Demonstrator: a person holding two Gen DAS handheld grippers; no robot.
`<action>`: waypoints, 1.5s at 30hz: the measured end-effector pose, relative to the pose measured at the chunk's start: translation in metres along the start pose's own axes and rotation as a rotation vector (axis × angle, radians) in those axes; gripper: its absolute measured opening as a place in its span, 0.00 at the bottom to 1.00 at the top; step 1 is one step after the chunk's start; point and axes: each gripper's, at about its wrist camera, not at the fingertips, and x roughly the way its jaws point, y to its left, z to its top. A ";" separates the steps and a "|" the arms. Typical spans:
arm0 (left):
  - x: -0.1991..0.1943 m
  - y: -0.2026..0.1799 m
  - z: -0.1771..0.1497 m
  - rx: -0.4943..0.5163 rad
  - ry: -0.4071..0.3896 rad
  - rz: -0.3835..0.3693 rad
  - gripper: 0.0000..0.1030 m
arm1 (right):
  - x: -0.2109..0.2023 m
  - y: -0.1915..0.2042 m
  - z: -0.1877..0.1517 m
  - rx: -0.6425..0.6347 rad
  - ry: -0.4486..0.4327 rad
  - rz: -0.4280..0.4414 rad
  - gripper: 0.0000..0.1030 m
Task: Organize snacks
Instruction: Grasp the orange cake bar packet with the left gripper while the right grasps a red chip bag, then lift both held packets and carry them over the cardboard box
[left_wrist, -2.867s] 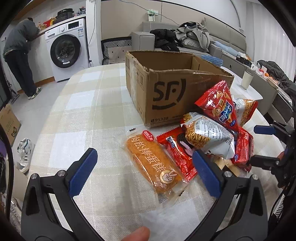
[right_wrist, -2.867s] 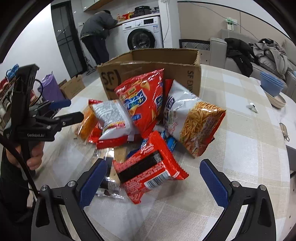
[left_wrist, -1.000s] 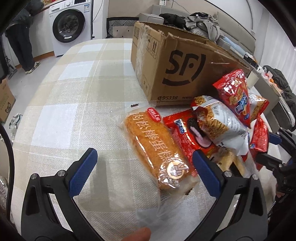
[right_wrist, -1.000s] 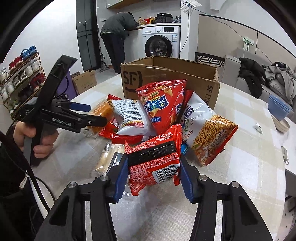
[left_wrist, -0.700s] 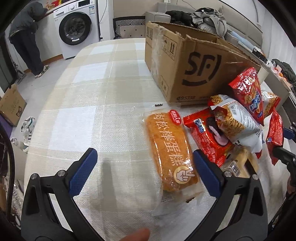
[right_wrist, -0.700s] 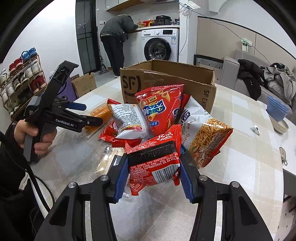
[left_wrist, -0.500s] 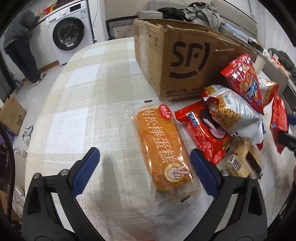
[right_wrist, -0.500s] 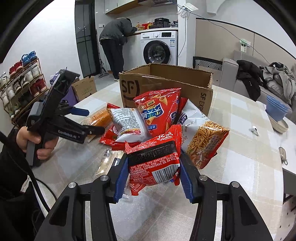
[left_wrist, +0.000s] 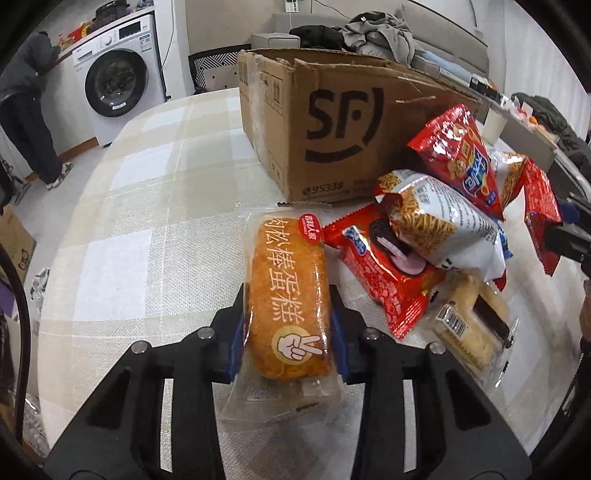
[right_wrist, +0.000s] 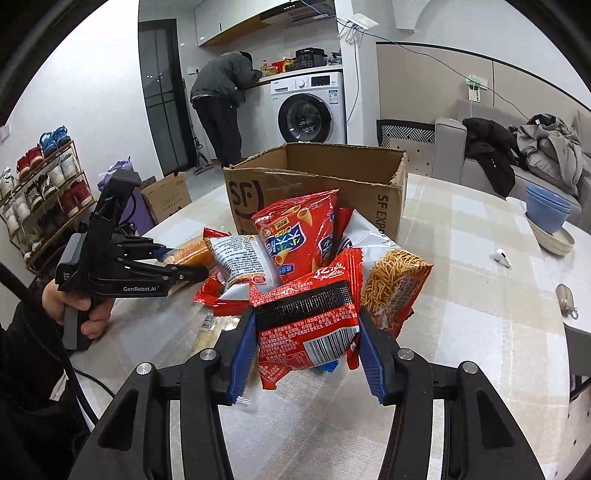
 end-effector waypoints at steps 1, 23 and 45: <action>-0.001 0.002 0.000 -0.011 -0.003 -0.005 0.33 | 0.000 -0.002 0.000 0.006 -0.003 -0.002 0.50; -0.077 0.020 -0.003 -0.171 -0.152 -0.033 0.33 | -0.026 -0.004 0.018 0.119 -0.138 -0.014 0.50; -0.124 -0.006 0.051 -0.142 -0.234 -0.066 0.33 | -0.037 -0.005 0.044 0.221 -0.241 -0.044 0.50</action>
